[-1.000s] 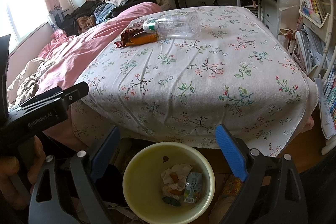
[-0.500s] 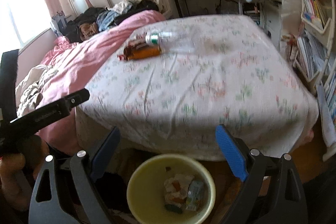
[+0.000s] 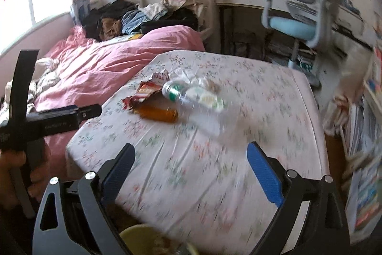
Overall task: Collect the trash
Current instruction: 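Grasp the red-and-white wrapper with the left tool while the right tool grasps the plastic bottle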
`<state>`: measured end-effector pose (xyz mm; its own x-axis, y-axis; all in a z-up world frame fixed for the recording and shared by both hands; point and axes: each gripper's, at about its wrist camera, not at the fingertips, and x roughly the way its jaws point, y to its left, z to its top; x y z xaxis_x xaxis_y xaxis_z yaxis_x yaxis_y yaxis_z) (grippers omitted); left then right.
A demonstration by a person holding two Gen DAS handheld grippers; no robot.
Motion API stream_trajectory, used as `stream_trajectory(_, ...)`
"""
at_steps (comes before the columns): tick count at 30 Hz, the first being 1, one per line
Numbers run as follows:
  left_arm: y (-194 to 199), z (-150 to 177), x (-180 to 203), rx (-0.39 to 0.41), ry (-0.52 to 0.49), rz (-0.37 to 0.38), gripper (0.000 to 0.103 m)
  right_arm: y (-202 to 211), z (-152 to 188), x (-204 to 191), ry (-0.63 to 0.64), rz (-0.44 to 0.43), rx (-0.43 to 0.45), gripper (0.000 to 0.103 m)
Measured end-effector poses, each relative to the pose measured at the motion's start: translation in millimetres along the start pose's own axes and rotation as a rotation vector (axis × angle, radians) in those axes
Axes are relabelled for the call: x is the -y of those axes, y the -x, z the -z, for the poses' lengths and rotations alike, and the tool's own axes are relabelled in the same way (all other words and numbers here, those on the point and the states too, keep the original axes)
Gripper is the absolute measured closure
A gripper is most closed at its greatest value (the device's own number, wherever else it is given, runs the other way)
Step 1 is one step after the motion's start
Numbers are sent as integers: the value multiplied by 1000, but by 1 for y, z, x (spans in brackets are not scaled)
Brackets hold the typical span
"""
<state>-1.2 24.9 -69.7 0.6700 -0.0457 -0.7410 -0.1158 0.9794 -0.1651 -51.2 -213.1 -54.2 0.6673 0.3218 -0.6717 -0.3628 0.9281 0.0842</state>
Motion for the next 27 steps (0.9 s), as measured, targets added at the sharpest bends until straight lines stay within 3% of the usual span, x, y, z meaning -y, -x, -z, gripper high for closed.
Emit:
stream_trajectory(10, -102, -73, -7, -88, 9, 12, 18, -76, -32, 27, 40, -27, -86, 12)
stream_trajectory(14, -137, -84, 0, -133, -43, 7, 18, -99, -40, 29, 54, -54, -122, 12)
stream_trajectory(18, -163, -90, 4, -165, -77, 0, 19, -113, -42, 19, 146, -56, -147, 12)
stream_trajectory(21, -171, -92, 10, -166, -109, 13, 38, -120, -42, 18, 176, -64, -165, 12)
stream_trajectory(24, -172, -95, 21, -188, -147, 76, 74, -122, -43, 21, 163, -83, -179, 18)
stream_trajectory(27, -163, -99, 23, -167, -157, 70, 82, -121, -45, 22, 149, -116, -189, 26)
